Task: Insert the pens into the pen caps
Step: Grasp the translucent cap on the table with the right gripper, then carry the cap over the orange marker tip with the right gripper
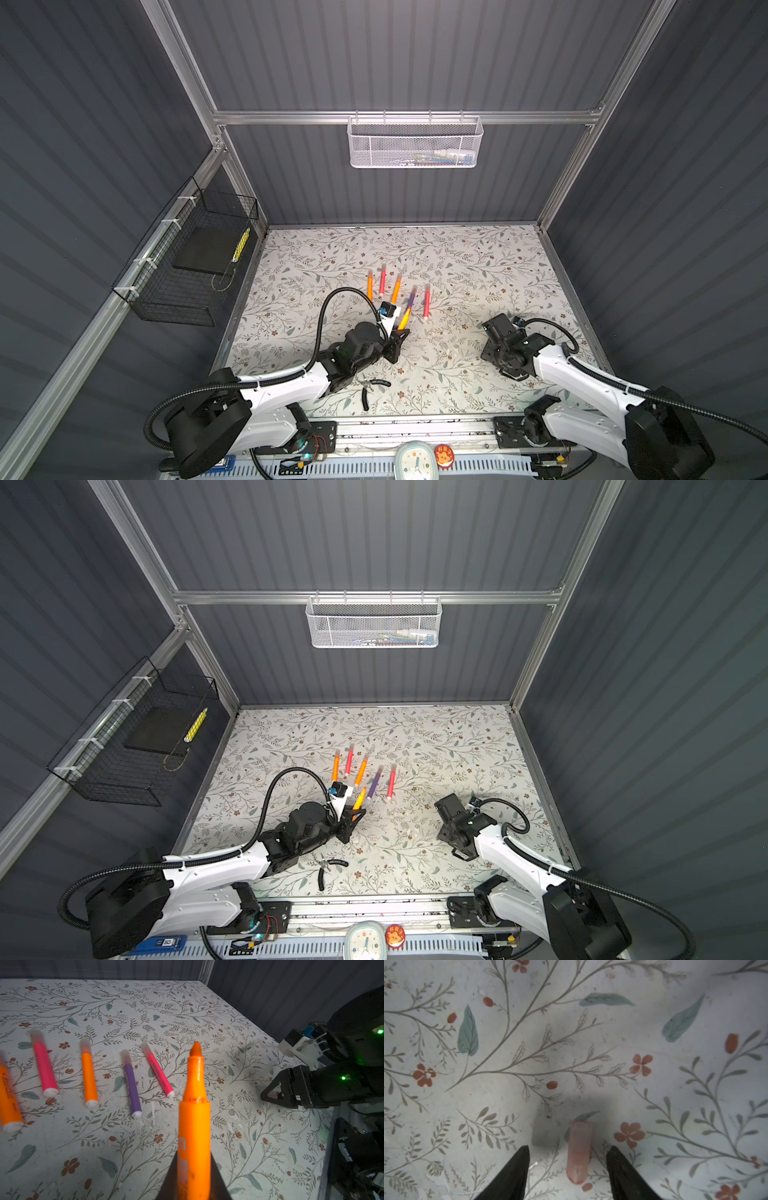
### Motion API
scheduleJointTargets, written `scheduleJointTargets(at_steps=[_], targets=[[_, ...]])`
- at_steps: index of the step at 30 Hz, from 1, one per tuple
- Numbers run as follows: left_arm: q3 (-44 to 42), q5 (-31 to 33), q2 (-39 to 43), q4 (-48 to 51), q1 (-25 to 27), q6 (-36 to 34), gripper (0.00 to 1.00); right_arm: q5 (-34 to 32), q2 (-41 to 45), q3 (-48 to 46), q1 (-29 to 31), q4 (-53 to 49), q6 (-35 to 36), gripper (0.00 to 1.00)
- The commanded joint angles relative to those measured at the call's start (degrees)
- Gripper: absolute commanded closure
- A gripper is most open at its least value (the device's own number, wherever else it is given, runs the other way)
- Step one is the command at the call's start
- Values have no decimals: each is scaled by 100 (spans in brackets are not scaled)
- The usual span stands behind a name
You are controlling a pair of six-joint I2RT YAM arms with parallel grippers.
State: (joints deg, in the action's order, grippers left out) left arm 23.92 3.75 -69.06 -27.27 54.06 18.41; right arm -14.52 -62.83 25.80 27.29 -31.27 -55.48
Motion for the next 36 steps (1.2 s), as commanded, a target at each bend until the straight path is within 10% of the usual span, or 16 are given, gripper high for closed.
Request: scheduleJointTargets(at_steps=[1,22,36], targets=[[-103,-59,109,-68,34,-87,100,-12,-69,-27,-33,69,-39,50],[-197,-14,556,186,37,-158,100,78,-658,371,-31,-227,64,83],[-269,-246,421,-554,377,107,100,-268,1523,1237,1084,752,220,89]])
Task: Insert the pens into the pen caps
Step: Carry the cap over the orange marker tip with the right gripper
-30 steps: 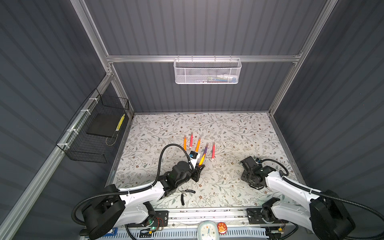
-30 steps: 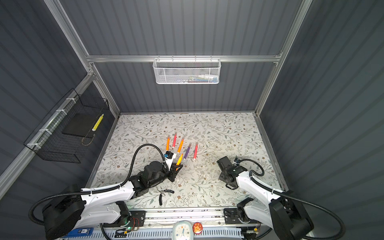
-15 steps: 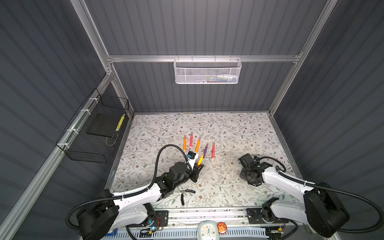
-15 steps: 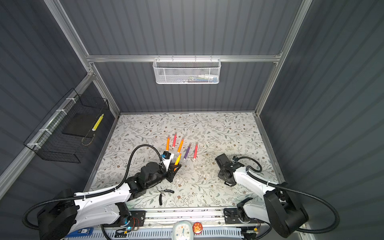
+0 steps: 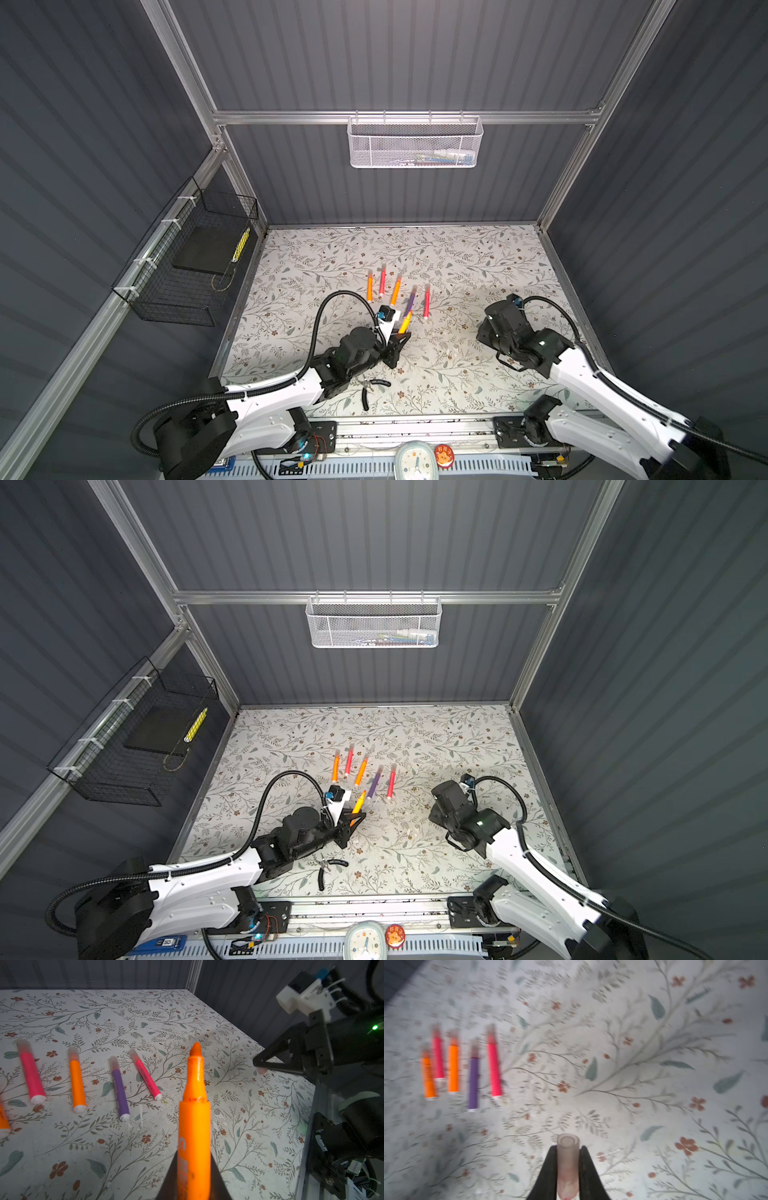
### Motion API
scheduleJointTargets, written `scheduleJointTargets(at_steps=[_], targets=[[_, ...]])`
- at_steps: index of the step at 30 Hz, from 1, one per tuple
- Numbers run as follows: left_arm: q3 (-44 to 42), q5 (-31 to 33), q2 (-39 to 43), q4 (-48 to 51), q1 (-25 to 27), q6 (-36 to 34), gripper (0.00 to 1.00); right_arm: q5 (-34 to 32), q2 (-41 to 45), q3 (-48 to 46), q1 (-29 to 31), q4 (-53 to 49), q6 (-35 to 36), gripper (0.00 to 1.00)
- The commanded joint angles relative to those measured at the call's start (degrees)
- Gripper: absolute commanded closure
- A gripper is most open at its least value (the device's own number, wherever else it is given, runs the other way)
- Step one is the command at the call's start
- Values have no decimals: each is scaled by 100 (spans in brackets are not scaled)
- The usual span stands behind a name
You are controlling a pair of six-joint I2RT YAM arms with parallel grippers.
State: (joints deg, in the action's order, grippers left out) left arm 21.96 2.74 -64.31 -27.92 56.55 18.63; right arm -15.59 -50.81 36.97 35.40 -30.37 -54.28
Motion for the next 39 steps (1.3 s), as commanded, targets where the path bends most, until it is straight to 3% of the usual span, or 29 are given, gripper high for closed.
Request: scheduleJointTargets(at_steps=[1,5,15,26,39], targets=[[-77,-180,-119,-594,168,112,100,-130,412,109,396,1080,148,89],[-69,-354,-380,-1039,250,247,100,84,306,41,907,2581,375,89],[-91,-466,-528,-1428,254,486,100,630,-164,-483,1256,4685,302,92],[-20,-705,-802,-1742,251,637,100,659,-776,-361,1496,5236,256,92],[50,-494,-854,-1603,251,661,100,585,-1000,-462,1733,5456,224,92]])
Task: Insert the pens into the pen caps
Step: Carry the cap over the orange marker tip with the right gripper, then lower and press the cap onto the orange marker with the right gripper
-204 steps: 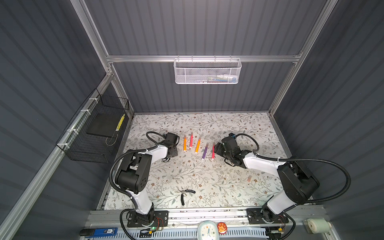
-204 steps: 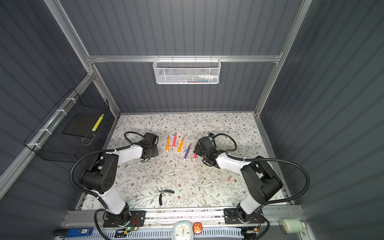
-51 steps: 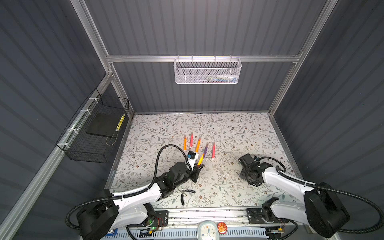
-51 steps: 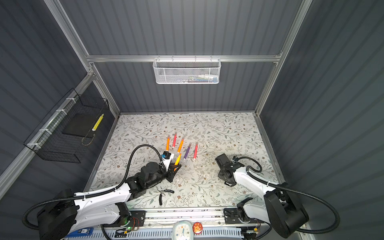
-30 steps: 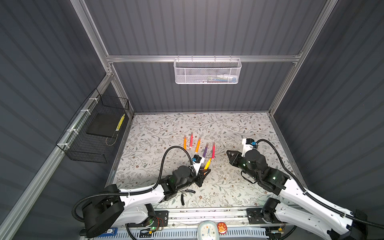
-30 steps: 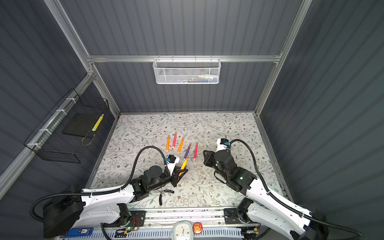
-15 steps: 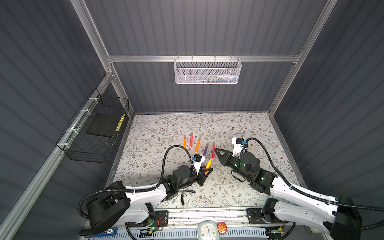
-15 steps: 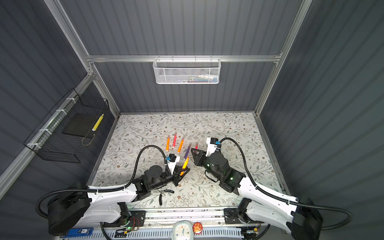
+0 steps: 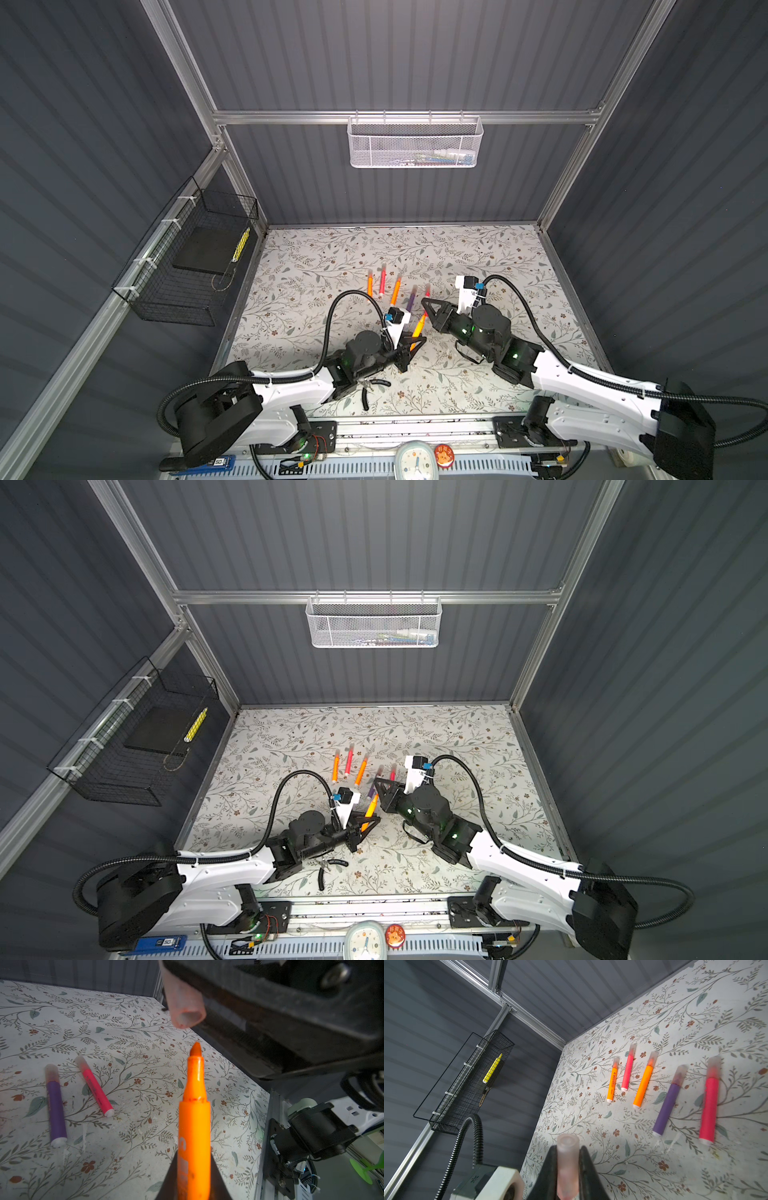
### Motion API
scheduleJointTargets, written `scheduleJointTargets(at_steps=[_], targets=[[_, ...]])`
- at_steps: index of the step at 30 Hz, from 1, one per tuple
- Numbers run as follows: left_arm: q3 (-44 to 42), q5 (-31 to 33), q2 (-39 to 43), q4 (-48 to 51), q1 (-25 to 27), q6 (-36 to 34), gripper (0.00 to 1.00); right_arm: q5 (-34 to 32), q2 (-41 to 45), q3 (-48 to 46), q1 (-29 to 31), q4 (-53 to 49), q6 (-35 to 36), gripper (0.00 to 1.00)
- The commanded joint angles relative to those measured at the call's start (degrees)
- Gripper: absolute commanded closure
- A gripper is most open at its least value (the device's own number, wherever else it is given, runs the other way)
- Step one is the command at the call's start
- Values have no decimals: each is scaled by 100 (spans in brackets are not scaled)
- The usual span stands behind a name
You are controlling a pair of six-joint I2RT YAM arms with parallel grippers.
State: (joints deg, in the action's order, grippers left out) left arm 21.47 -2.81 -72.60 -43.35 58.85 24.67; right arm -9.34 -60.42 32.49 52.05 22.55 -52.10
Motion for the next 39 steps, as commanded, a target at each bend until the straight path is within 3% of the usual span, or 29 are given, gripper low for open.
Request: scheduleJointTargets(at_steps=[1,21,39], targets=[[93,68,-11,-43,21,69,100,-61,-40,-41,83,176,-8,92],[-21,149,60,-85,21,95,100,-345,318,-366,144,152,59,91],[66,179,356,19,6,238,100,-45,-312,-520,362,1055,18,92]])
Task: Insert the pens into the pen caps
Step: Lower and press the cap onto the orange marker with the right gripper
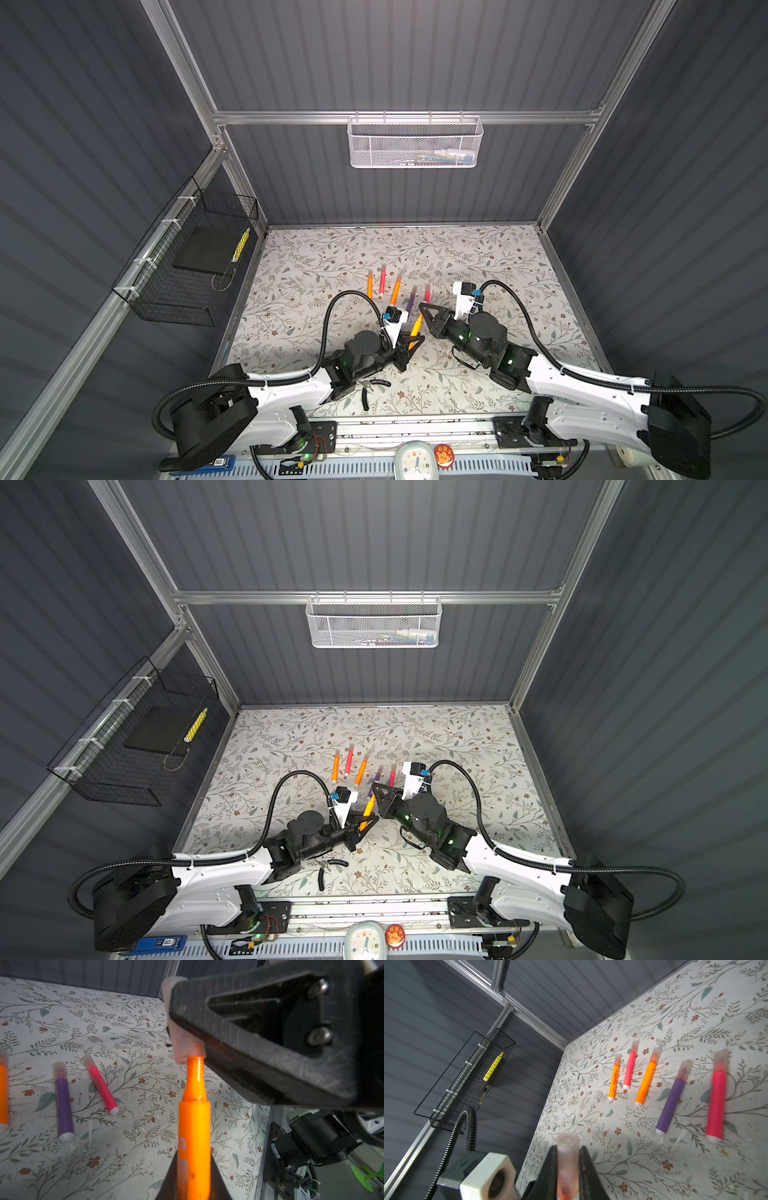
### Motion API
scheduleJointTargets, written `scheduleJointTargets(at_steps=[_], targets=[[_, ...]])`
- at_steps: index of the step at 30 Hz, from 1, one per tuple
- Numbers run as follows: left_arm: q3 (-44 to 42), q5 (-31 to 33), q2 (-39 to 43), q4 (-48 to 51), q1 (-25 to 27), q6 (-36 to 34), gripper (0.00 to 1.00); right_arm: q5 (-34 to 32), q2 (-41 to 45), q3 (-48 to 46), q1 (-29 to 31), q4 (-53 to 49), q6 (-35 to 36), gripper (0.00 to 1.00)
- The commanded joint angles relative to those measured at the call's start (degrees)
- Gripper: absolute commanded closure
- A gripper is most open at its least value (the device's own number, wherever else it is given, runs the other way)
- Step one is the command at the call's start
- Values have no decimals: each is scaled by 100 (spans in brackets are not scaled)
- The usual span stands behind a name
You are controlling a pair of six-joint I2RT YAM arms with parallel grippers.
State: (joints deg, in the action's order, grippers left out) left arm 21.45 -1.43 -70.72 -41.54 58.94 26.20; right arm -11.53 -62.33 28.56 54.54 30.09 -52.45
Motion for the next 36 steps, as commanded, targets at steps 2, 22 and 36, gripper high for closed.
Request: scheduleJointTargets(at_steps=[2,22,36], targets=[[129,-29,265,-108,-43,169,100,247,-148,-221,152,574,119,92],[227,-1590,943,-724,-885,840,100,491,-89,-880,290,1920,691,64],[44,-2225,771,-765,-882,-277,100,72,1617,-807,284,703,1117,36]])
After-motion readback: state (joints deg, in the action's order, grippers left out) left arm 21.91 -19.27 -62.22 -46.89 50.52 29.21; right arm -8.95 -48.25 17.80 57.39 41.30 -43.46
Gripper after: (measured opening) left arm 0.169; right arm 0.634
